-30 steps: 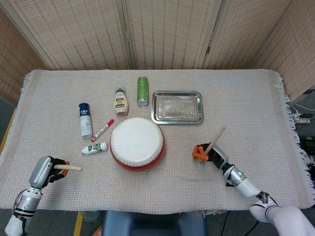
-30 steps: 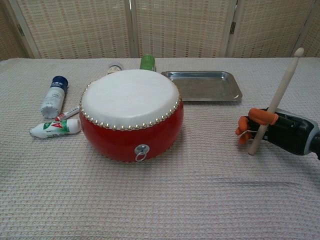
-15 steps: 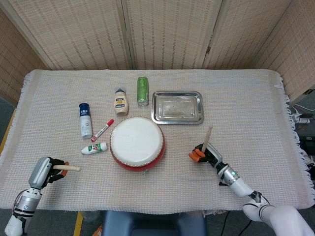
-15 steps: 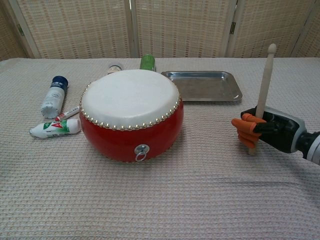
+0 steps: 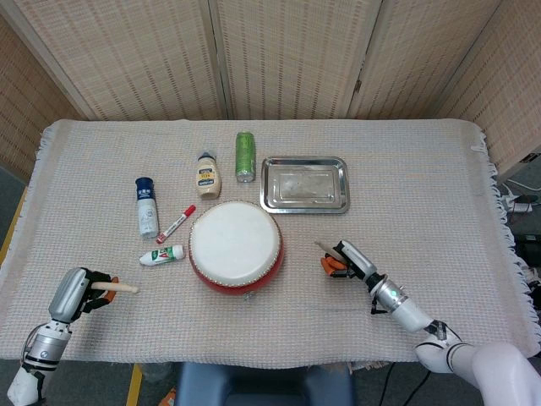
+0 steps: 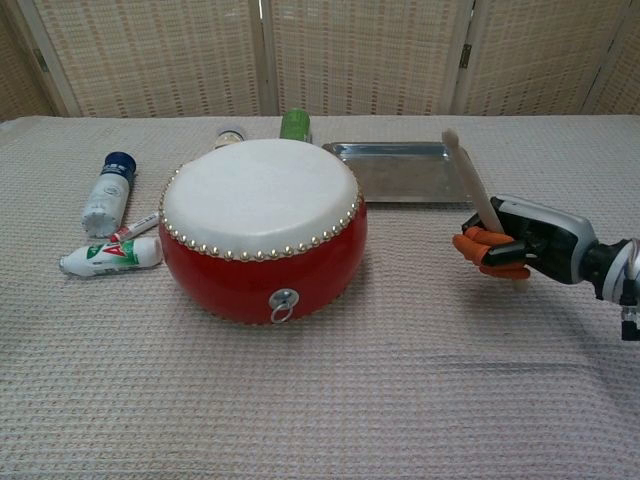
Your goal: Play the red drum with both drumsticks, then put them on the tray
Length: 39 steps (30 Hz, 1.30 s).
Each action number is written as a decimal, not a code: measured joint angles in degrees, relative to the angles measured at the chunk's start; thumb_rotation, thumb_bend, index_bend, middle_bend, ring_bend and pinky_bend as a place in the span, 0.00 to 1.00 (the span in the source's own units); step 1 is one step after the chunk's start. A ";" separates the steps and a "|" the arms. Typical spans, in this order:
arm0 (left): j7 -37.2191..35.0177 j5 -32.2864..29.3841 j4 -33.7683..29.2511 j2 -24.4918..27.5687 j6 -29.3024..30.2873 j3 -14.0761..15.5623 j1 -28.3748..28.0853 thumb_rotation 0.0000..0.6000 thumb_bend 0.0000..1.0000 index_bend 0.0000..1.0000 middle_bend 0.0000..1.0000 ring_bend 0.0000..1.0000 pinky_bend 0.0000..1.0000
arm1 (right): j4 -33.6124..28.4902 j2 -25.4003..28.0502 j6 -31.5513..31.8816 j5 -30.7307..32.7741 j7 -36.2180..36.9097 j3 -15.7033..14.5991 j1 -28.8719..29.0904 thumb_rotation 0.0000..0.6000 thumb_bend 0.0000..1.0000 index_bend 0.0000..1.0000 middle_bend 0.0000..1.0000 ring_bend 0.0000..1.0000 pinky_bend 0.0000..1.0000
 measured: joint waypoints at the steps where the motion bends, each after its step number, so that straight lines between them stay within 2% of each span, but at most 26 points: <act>1: 0.36 0.27 -0.03 0.16 0.01 0.03 -0.16 1.00 0.57 1.00 1.00 1.00 1.00 | -1.66 1.37 -0.48 -0.05 -2.14 0.00 0.39 1.00 0.87 1.00 1.00 1.00 1.00; 5: 2.34 1.30 -0.36 0.81 0.02 0.00 -0.97 1.00 0.57 1.00 1.00 1.00 1.00 | -10.34 8.48 -3.08 0.16 -11.92 0.34 2.27 1.00 0.87 1.00 1.00 1.00 1.00; 9: 5.83 2.19 -1.24 1.85 -0.84 -0.42 -2.68 1.00 0.57 1.00 1.00 1.00 1.00 | -20.50 17.27 -6.77 1.79 -22.69 2.19 5.00 1.00 0.87 1.00 1.00 1.00 1.00; 12: 9.89 2.47 -2.43 3.04 -3.14 -0.83 -4.51 1.00 0.57 1.00 1.00 1.00 1.00 | -25.14 21.88 -11.16 3.87 -30.51 4.20 7.79 1.00 0.87 1.00 1.00 1.00 1.00; 16: 17.95 1.76 -4.88 4.71 -7.70 -2.16 -7.62 1.00 0.57 1.00 1.00 1.00 1.00 | -28.66 24.49 -18.18 7.79 -40.20 7.29 12.16 1.00 0.87 1.00 1.00 1.00 1.00; 22: 30.51 -2.81 -9.97 7.09 -16.87 -4.92 -12.53 1.00 0.57 1.00 1.00 1.00 1.00 | -30.20 25.24 -28.09 16.08 -53.56 11.82 19.30 1.00 0.87 1.00 1.00 1.00 1.00; 27: 35.95 -9.04 -15.13 9.10 -20.77 -8.22 -15.36 1.00 0.57 1.00 1.00 1.00 1.00 | -27.89 22.32 -34.52 23.74 -62.64 13.54 24.86 1.00 0.87 1.00 1.00 1.00 1.00; 33: 39.44 -13.34 -18.48 10.83 -22.43 -10.95 -17.49 1.00 0.57 1.00 1.00 1.00 1.00 | -23.08 18.17 -38.95 31.16 -73.66 11.98 30.09 1.00 0.87 1.00 1.00 1.00 1.00; 39: 44.63 -16.22 -18.84 9.19 -23.77 -11.57 -19.35 1.00 0.57 1.00 1.00 1.00 1.00 | -22.29 16.82 -37.83 39.51 -83.69 8.68 33.33 1.00 0.87 1.00 1.00 1.00 1.00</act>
